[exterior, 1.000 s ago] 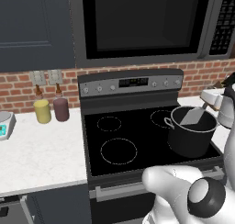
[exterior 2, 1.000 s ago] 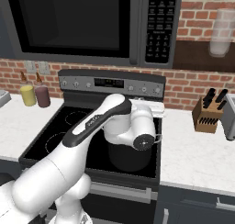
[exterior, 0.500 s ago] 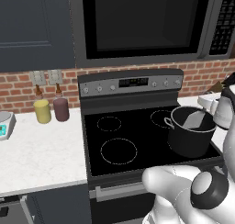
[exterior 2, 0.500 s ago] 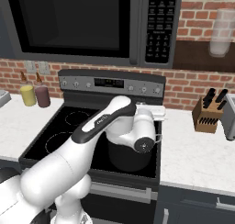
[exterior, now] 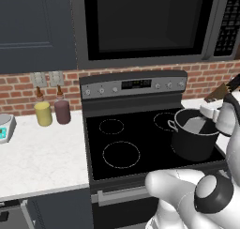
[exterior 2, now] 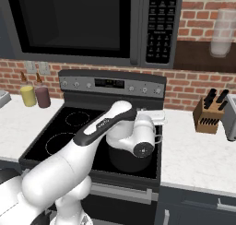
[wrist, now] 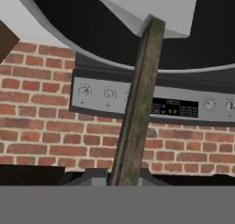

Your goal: Put the lemon and lemon in the pot. Retrieve the spatula and lightly stir the vegetables in the pot.

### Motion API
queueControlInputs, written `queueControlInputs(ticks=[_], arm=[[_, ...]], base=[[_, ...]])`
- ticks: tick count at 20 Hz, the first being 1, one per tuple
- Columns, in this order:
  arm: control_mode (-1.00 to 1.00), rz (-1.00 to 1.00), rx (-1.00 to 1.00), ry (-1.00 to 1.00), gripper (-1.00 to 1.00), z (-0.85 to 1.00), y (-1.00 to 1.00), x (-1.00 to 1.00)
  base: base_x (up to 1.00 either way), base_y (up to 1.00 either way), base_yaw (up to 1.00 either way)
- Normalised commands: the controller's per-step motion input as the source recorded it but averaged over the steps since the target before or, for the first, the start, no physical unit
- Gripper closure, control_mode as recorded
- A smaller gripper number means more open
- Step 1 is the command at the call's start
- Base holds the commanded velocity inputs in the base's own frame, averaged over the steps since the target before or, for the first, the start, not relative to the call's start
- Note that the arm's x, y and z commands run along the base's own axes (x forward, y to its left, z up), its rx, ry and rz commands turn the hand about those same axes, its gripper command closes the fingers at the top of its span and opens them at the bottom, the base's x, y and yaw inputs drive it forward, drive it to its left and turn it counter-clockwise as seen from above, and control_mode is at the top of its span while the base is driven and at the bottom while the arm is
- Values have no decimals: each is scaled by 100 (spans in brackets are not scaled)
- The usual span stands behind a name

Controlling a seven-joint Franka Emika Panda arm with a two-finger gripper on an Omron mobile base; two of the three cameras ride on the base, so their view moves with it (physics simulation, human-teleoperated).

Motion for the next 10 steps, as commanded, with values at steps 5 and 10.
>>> queueControlInputs(ticks=[5, 10], arm=[[-100, 0, -8, 4, 100, -35, 0, 1], [-100, 0, -12, 4, 100, -45, 0, 3]], base=[[0, 0, 0], [0, 0, 0]])
